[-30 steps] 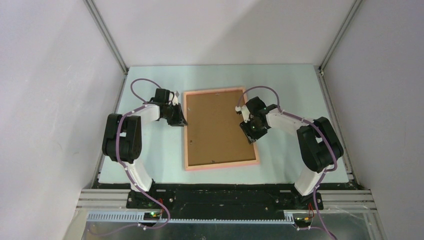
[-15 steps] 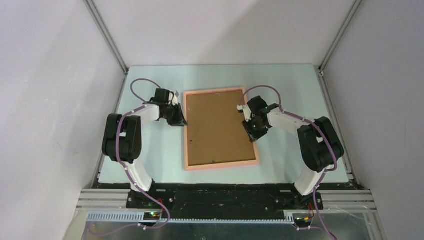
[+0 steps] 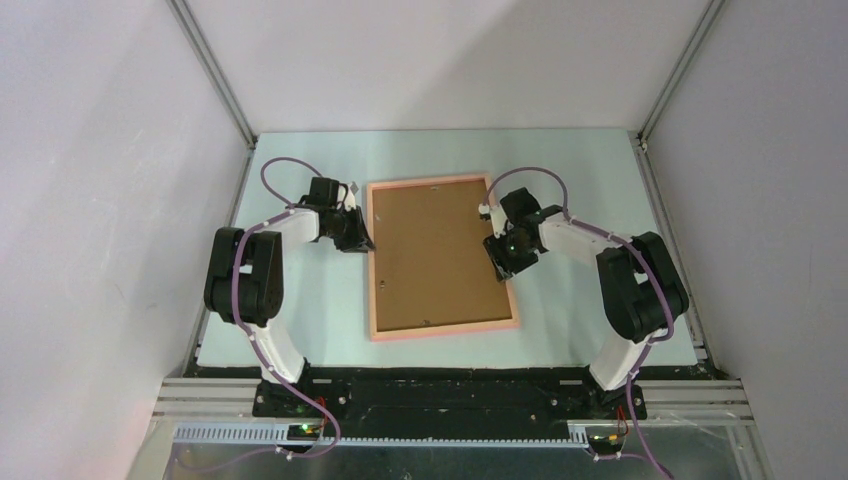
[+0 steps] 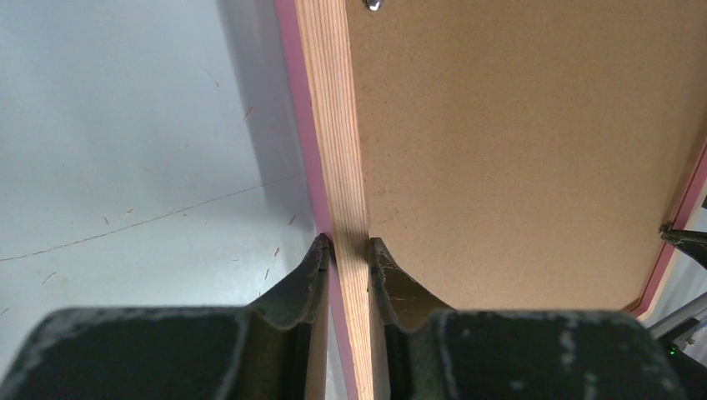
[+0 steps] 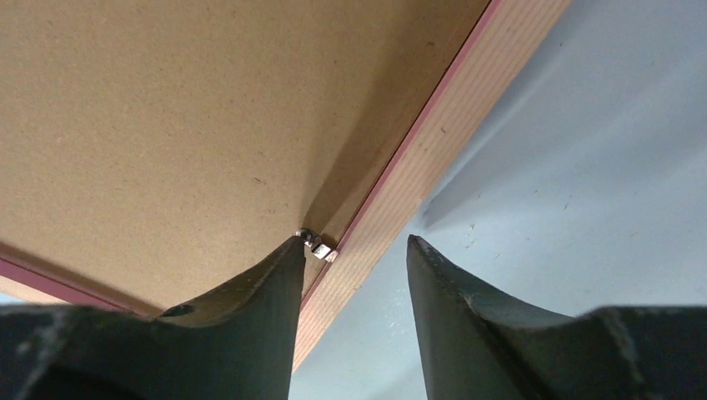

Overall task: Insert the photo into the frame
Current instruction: Install the photo frame at the center of the board.

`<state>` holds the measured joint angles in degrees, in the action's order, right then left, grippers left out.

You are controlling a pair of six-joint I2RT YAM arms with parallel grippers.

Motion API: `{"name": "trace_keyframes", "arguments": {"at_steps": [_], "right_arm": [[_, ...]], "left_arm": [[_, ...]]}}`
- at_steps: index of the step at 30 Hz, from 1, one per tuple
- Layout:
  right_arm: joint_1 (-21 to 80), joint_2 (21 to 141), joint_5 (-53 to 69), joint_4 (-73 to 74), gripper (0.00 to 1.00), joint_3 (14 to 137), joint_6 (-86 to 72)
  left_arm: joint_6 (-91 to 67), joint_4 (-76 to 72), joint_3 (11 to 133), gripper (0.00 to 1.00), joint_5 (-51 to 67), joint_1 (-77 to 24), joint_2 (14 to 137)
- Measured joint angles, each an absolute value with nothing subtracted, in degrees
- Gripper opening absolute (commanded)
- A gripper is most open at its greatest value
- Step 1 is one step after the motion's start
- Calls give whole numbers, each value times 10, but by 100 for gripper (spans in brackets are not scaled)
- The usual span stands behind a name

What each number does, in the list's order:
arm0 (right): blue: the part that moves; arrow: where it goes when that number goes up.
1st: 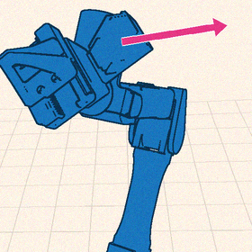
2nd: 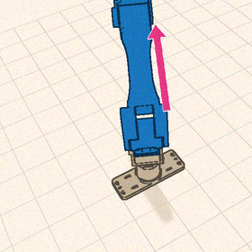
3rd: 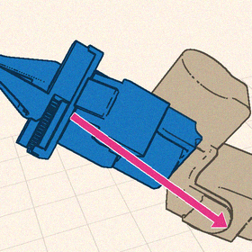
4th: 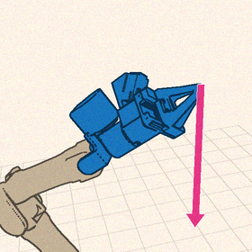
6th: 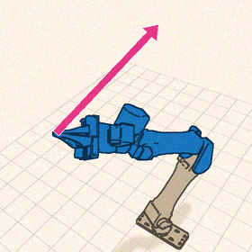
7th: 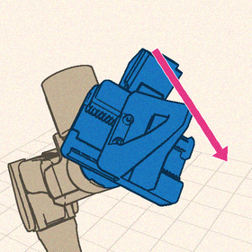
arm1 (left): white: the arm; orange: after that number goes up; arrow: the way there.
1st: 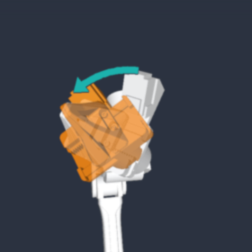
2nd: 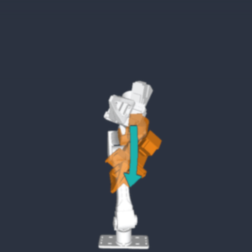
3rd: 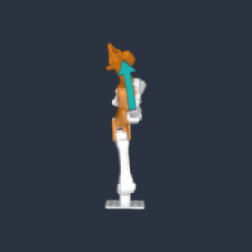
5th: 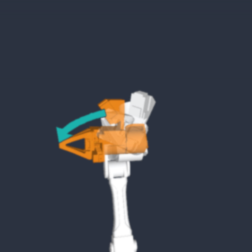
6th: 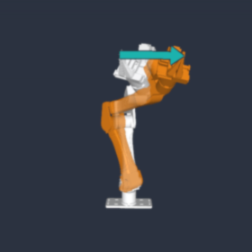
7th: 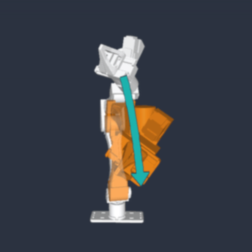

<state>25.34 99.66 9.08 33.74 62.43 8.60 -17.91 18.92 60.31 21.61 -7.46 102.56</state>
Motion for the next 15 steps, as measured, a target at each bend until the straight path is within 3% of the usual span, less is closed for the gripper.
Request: {"name": "trace_keyframes", "arguments": {"at_steps": [15], "right_arm": [[236,996,110,333,54,626,91]], "left_arm": [[-179,189,603,0,217,-74,1026]]}}
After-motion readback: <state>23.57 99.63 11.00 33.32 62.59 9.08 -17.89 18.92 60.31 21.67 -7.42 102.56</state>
